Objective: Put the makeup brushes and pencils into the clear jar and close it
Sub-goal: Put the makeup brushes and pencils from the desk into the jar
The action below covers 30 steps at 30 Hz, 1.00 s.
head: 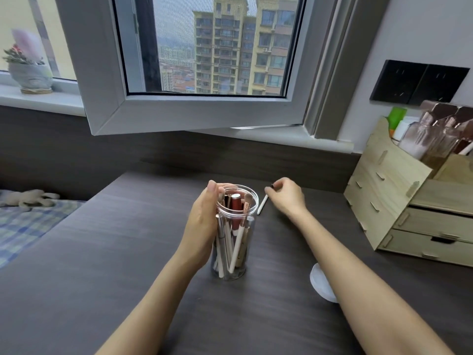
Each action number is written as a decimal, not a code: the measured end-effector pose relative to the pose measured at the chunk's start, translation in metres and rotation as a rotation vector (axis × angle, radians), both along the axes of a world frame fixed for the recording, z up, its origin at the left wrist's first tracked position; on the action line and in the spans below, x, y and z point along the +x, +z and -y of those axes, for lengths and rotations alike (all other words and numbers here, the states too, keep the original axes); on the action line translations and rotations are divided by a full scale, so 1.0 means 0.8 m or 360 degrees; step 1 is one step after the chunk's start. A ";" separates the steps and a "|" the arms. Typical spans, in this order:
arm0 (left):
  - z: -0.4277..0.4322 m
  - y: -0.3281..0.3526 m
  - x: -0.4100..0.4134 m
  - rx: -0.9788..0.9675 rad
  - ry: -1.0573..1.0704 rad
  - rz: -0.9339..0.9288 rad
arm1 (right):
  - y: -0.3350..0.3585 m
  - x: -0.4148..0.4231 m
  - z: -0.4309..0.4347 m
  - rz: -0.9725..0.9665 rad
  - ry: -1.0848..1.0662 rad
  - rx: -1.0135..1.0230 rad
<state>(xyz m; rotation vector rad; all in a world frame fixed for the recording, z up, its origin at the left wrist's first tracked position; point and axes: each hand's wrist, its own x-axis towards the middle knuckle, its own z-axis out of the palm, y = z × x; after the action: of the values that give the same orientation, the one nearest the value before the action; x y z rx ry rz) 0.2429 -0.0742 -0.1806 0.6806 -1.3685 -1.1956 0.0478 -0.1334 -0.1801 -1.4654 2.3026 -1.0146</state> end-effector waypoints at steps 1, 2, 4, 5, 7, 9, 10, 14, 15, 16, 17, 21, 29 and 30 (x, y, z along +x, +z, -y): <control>0.000 0.000 0.000 0.0007 0.0008 -0.0004 | -0.009 0.001 0.011 -0.0039 -0.0005 0.0108; 0.000 0.000 0.000 0.0012 0.0012 -0.0012 | -0.016 0.005 0.020 -0.0088 -0.0023 0.0202; 0.000 0.001 -0.001 0.0006 -0.0002 -0.0030 | -0.025 0.015 0.033 -0.0231 -0.0073 0.0316; 0.000 0.001 -0.001 0.0008 -0.0014 -0.0040 | -0.029 0.018 0.041 -0.0287 -0.0103 0.0337; 0.000 0.002 -0.001 0.0025 -0.0035 -0.0066 | -0.033 0.021 0.048 -0.0287 -0.0138 0.0371; 0.000 0.002 -0.001 0.0024 -0.0042 -0.0079 | -0.033 0.019 0.047 -0.0198 -0.0118 0.0410; 0.000 0.002 -0.001 0.0020 -0.0042 -0.0078 | -0.031 0.017 0.042 -0.0088 -0.0092 0.0381; 0.000 0.001 0.000 -0.0028 -0.0045 -0.0063 | 0.017 0.007 0.003 0.1025 0.0023 -0.0132; 0.001 0.001 0.001 -0.0036 -0.0046 -0.0058 | 0.036 0.005 -0.014 0.1220 0.0051 -0.0336; 0.000 0.002 0.002 -0.0043 -0.0053 -0.0051 | 0.057 0.005 -0.033 0.1353 0.0098 -0.0539; 0.000 0.003 0.003 -0.0051 -0.0058 -0.0041 | 0.077 0.007 -0.054 0.1435 0.0162 -0.0719; -0.006 0.011 0.006 -0.0056 -0.0061 0.0017 | 0.122 0.029 -0.124 0.1218 0.0522 -0.1018; -0.024 0.033 0.011 -0.0052 -0.0041 0.0035 | 0.119 0.075 -0.150 -0.0063 0.0800 -0.0611; -0.026 0.036 0.011 -0.0051 -0.0039 0.0059 | 0.115 0.079 -0.146 -0.0209 0.0814 -0.0539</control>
<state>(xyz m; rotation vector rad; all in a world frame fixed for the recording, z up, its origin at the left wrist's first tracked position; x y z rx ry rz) 0.2516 -0.0537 -0.1514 0.6682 -1.4279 -1.1833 0.1106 -0.0163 -0.0880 -2.1602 1.7266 -1.2064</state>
